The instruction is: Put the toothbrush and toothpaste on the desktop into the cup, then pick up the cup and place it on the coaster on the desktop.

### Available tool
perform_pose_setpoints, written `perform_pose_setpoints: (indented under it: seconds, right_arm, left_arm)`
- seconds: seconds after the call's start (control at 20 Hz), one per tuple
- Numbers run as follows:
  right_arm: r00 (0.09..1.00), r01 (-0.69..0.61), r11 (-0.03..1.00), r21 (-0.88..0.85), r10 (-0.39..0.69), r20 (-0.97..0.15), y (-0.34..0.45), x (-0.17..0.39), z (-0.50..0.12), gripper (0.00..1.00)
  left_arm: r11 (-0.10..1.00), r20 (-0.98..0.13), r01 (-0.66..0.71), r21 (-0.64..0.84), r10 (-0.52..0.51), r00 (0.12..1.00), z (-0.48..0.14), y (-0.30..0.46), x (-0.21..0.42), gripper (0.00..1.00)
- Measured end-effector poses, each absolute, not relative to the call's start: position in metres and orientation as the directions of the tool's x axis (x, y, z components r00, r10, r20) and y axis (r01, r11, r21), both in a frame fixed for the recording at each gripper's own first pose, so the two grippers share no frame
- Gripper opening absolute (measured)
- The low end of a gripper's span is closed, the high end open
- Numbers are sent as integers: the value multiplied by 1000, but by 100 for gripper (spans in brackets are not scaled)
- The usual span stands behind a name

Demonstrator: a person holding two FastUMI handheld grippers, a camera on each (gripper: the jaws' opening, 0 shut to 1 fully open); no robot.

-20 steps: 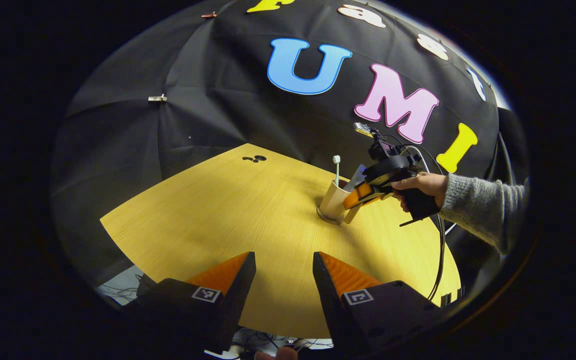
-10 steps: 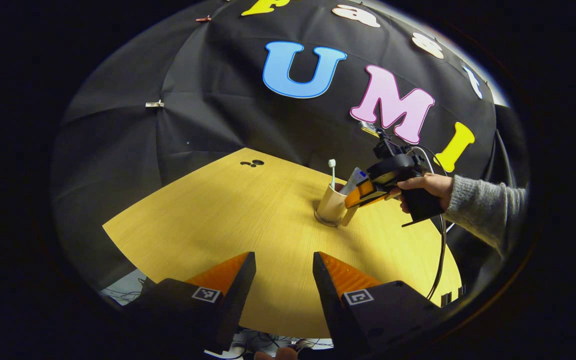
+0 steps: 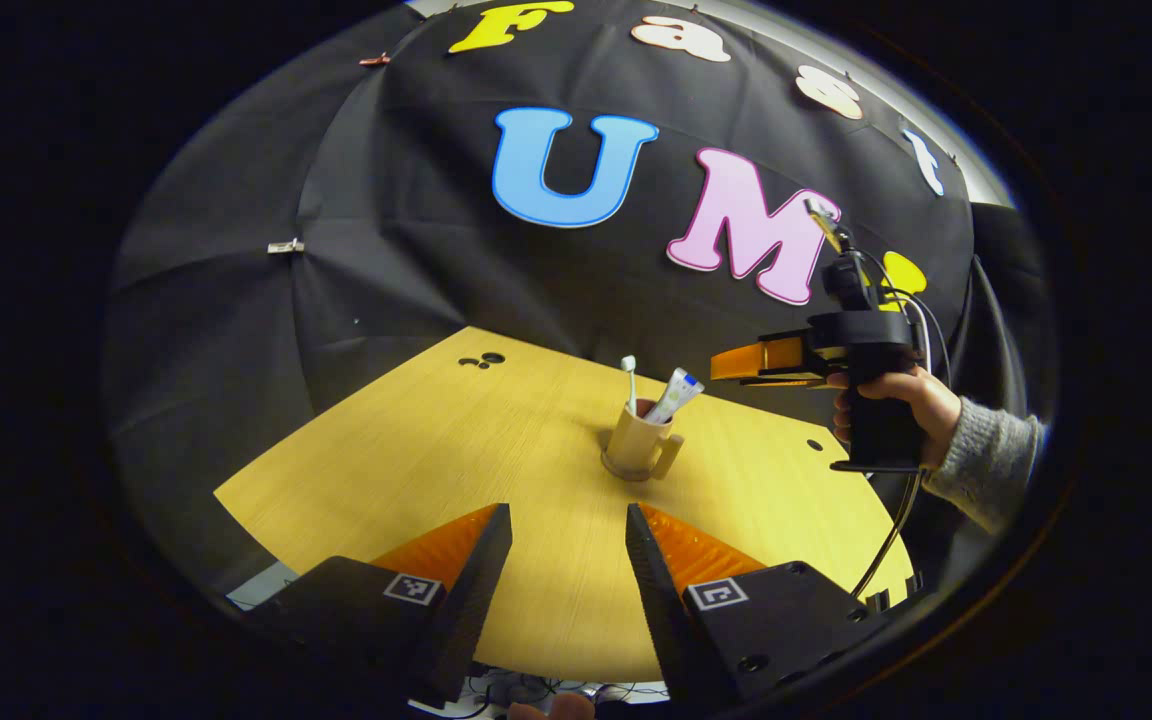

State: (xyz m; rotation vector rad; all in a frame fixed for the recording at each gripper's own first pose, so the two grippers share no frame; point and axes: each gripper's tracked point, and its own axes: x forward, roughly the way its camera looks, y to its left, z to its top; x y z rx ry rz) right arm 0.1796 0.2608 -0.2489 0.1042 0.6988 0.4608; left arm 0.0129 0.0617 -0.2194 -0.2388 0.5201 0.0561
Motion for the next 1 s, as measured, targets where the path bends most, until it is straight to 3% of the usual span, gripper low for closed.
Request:
perform_pose_setpoints:
  seconds: [0.25,0.4,0.85,1.0]
  right_arm:
    - [785,-359,898,254,438,-438,226,150,-165,64]
    - [824,-350,904,245,421,-379,205,125,-128,83]
    - [902,-299,927,228,352,-250,150,71,-51,98]
    - [923,-268,932,243,321,-214,140,57,-37,97]
  left_arm:
    - [984,-399,-16,-176,-56,915,-156,37,38,75]
    - [986,-345,43,-163,-98,933,-126,24,50,77]
    - [979,-245,188,-80,-203,948,-70,-24,69,83]
    - [973,-211,220,-76,-231,950,-59,-36,66,84]
